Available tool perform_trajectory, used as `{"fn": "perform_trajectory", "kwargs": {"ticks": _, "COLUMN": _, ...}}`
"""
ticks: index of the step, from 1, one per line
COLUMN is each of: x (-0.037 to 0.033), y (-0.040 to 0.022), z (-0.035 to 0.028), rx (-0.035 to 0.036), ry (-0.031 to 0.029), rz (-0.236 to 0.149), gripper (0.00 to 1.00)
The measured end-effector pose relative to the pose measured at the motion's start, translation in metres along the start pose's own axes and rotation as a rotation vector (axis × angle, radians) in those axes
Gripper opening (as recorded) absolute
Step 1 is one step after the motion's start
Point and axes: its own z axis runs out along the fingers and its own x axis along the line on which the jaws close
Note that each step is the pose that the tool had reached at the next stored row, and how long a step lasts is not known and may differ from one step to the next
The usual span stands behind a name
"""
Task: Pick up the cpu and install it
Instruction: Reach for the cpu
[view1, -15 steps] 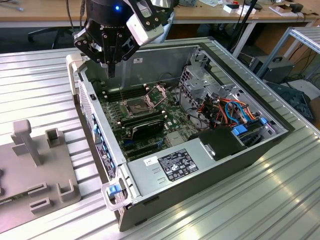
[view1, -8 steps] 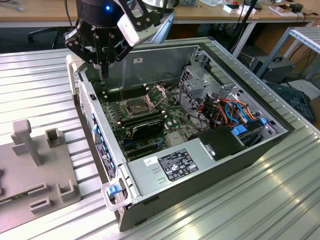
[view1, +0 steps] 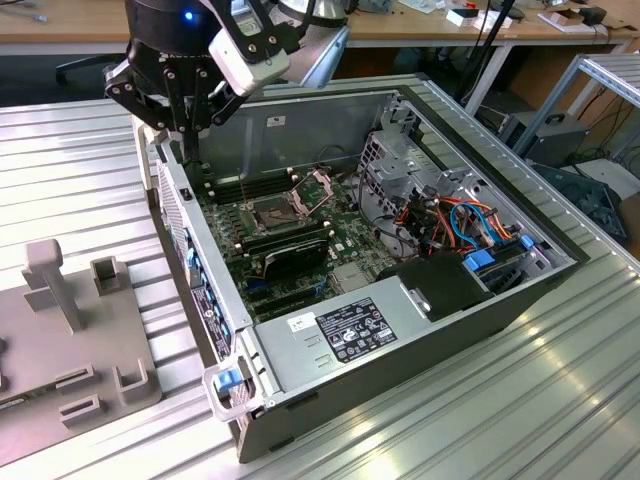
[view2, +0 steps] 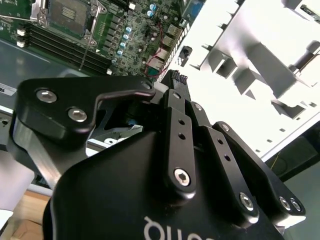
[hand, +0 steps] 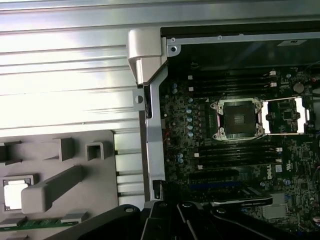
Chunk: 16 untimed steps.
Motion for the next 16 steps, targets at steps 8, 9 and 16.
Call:
{"fn": "perform_trajectory", "kwargs": {"ticks": 8, "x": 0.0013, "y": -0.0001, "z": 0.0, "rx": 0.0001, "ry": 0.0, "rz": 0.0, "gripper": 0.11}}
{"fn": "perform_trajectory", "kwargs": {"ticks": 9, "x": 0.0013, "y": -0.0001, "z": -0.0001, "rx": 0.0, "ry": 0.0001, "rz": 0.0, "gripper": 0.11}}
{"fn": "perform_trajectory", "kwargs": {"ticks": 16, "x": 0.0083, "y": -0.0006, "z": -0.0003, "rx": 0.0001, "ry": 0.0001, "rz": 0.0, "gripper": 0.11}}
